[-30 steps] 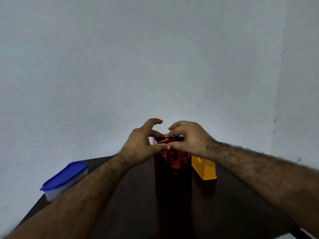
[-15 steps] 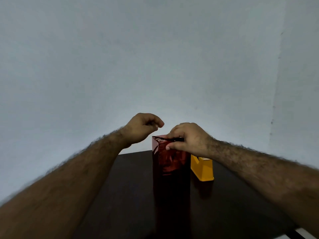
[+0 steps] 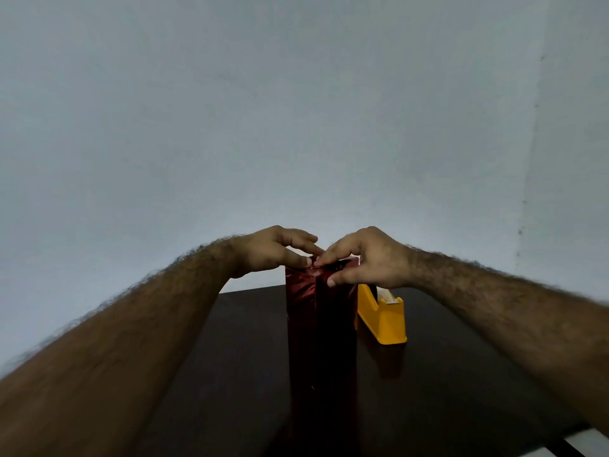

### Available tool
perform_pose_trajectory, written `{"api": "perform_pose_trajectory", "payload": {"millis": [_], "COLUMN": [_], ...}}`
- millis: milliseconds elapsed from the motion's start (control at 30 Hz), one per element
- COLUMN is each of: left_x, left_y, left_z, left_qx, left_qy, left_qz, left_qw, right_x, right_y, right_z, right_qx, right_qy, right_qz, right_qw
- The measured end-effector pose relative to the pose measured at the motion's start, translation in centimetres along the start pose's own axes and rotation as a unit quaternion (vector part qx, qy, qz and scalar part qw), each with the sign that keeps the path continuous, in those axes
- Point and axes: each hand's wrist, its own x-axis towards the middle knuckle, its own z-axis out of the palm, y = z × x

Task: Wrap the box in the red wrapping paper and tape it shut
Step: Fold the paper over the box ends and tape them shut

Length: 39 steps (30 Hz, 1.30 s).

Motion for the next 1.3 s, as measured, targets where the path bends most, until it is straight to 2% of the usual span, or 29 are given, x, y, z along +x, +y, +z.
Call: {"api": "perform_pose_trajectory", "payload": {"millis": [167, 300, 433, 533, 667, 767, 867, 1000, 1133, 1300], "left_x": [0.3, 0.2, 0.4, 0.4, 0.0, 0.2, 0.4, 1.0, 1.8, 2.0], "left_y": [0.4, 1.0, 0.8, 0.1, -0.1, -0.3, -0.4, -0.6, -1.3, -2.0], "left_z": [0.1, -0.5, -0.4, -0.4, -0.5, -0.5, -0.4, -0.2, 0.3, 0.5], "left_qx": [-0.046, 0.005, -0.003, -0.003, 0.016, 0.033, -0.015, -0.021, -0.055, -0.088], "left_qy": [-0.034, -0.026, -0.011, -0.001, 0.017, 0.063, 0.084, 0.052, 0.043, 0.004], "left_qz": [-0.032, -0.065, -0.059, -0.033, -0.022, 0.021, 0.061, 0.063, 0.066, 0.054], "left_qw": [0.998, 0.998, 0.998, 0.999, 0.999, 0.997, 0.994, 0.996, 0.995, 0.995], "right_x": [-0.4, -1.1, -1.7, -1.7, -0.7, -0.8, -0.8, -0.6, -0.5, -0.5], "right_y": [0.4, 1.4, 2.0, 1.8, 1.4, 1.1, 1.4, 1.7, 1.8, 1.7], "right_z": [-0.1, 0.7, 1.8, 2.7, 2.9, 2.3, 2.0, 1.4, 0.6, 0.5], "right_qx": [0.037, 0.131, 0.082, -0.025, -0.074, -0.055, 0.001, 0.043, 0.017, 0.015], "right_qy": [0.049, 0.124, 0.143, 0.123, 0.108, 0.105, 0.081, 0.066, 0.053, 0.056], "right_qz": [-0.001, 0.023, 0.018, -0.040, -0.069, -0.057, -0.028, 0.001, 0.003, -0.027], "right_qw": [0.998, 0.983, 0.986, 0.991, 0.989, 0.991, 0.996, 0.997, 0.998, 0.998]}}
